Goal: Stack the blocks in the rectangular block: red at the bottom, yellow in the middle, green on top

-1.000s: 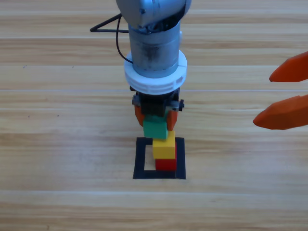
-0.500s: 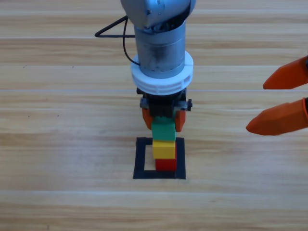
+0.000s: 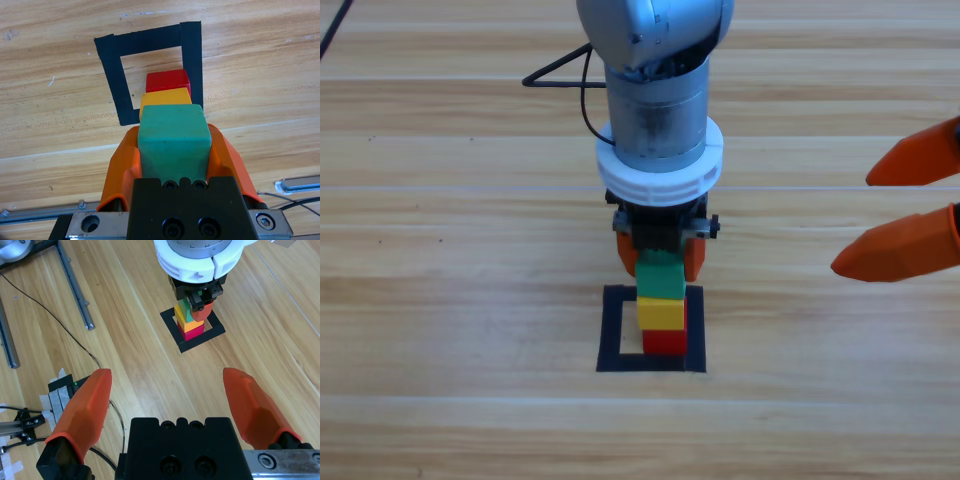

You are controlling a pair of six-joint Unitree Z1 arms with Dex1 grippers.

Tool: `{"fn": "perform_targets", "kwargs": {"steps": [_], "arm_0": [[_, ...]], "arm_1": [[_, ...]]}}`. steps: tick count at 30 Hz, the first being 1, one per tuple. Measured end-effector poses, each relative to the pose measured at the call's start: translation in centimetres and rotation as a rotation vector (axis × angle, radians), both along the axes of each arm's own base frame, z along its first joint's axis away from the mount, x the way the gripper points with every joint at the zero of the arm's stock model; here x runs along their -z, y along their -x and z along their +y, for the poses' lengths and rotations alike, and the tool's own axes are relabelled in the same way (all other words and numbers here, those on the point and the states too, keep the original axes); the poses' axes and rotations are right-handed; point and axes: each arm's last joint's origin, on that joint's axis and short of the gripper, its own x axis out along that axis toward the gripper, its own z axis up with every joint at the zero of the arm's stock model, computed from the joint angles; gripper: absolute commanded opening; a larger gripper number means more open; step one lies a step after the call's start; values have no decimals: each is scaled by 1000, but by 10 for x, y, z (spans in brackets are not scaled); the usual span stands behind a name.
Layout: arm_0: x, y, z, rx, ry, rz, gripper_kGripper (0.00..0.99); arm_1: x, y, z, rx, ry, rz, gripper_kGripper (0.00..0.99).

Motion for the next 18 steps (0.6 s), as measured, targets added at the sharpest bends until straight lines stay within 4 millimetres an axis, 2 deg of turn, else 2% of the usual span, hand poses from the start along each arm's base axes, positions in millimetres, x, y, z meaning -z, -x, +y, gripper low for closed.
{"fn": "perform_targets", "kwargs": {"steps": [1,2,3,4,5,15,18], "arm_0": [[0,0,0,0,0,0,98],[0,0,0,0,0,0,316],[0,0,0,0,0,0,680],[0,0,0,0,0,0,911],[0,0,0,-1,0,0,980],[0,1,1,-3,-3,2,990],[-6,2,3,-4,2,-10,990]], "arm_1": [[0,0,0,-1,-1,1,979],[0,0,0,-3,-2,2,979],[0,0,0,-5,-3,4,979],[0,0,0,-7,-4,4,979],[0,0,0,-8,-5,6,979],[0,1,0,-13,-8,8,979],[0,1,1,-21,-14,14,979]]}}
